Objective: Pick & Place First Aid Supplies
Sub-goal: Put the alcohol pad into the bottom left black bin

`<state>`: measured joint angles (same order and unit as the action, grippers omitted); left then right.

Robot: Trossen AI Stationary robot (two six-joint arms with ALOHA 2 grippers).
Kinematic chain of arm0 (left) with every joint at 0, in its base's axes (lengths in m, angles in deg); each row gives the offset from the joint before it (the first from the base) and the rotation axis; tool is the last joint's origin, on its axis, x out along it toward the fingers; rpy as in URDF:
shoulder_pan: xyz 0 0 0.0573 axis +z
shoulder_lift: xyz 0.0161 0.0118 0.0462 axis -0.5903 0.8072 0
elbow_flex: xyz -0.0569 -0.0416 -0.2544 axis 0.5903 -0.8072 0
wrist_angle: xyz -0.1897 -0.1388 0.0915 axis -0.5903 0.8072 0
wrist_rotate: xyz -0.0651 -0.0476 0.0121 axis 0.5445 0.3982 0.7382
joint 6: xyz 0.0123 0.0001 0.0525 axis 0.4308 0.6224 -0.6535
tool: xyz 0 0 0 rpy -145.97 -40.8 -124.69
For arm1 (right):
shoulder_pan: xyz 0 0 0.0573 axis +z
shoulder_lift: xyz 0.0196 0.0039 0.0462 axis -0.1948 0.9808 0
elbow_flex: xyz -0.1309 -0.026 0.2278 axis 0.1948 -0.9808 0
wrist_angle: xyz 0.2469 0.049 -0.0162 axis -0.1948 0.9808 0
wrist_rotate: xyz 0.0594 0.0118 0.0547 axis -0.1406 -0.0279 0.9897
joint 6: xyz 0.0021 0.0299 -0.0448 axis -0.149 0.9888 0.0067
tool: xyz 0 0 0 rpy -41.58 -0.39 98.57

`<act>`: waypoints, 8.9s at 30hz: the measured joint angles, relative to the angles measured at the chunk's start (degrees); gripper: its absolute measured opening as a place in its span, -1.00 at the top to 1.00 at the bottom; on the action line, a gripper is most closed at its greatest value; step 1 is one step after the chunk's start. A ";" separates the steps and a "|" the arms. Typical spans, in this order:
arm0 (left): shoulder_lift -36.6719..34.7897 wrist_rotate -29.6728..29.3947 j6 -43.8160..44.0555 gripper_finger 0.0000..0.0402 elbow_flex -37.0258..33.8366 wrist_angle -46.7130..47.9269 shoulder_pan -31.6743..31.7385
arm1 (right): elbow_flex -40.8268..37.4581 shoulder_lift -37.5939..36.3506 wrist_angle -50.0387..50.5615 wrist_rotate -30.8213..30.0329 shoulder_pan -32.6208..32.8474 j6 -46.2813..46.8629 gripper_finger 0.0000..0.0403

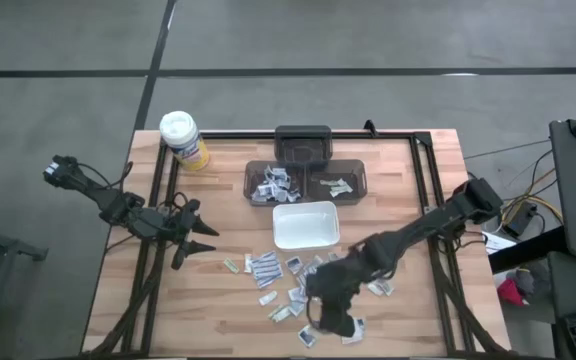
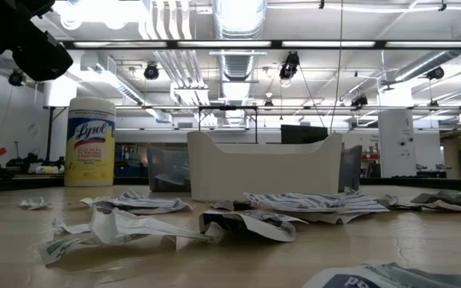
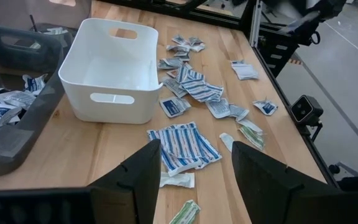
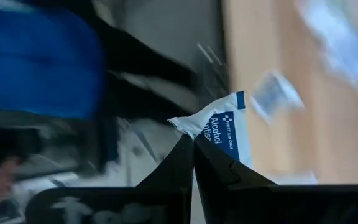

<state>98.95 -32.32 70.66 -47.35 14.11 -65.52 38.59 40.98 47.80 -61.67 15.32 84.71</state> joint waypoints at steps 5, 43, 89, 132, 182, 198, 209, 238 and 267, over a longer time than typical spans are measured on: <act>0.02 0.06 0.04 0.05 0.00 -0.01 -0.02 | 0.00 -2.38 -17.74 -0.99 -2.89 -5.51 0.96; 0.02 -9.42 2.81 0.05 0.00 -0.04 0.00 | 0.00 -2.58 -10.15 -41.26 -33.25 -51.20 0.96; 0.13 -20.98 3.63 0.05 -0.02 -0.01 0.00 | 8.11 16.87 7.90 -23.86 -41.91 -54.57 0.96; 0.13 -20.64 4.68 0.05 -0.02 -0.02 0.00 | 22.71 -4.34 36.82 -21.14 -21.93 -31.93 0.75; 0.13 -20.44 10.77 0.05 -0.02 -0.07 0.00 | -10.36 -1.86 22.78 -18.06 14.20 19.88 0.48; 0.12 -20.46 11.40 0.05 -0.01 -0.07 0.00 | -19.01 -1.86 11.84 -18.74 14.16 5.30 0.37; 0.13 -20.52 11.37 0.05 -0.01 -0.07 0.00 | -19.15 -1.10 8.85 -18.73 14.16 5.21 0.39; 0.13 -20.68 11.32 0.05 -0.02 -0.02 0.00 | -5.51 15.23 25.86 -18.28 14.01 5.85 0.74; 0.15 -20.67 11.34 0.05 -0.02 -1.48 0.00 | 8.03 14.26 55.26 -21.29 14.05 6.40 0.96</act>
<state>99.10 -52.99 82.01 -47.37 12.63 -65.52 46.62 55.24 103.06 -82.96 29.37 91.11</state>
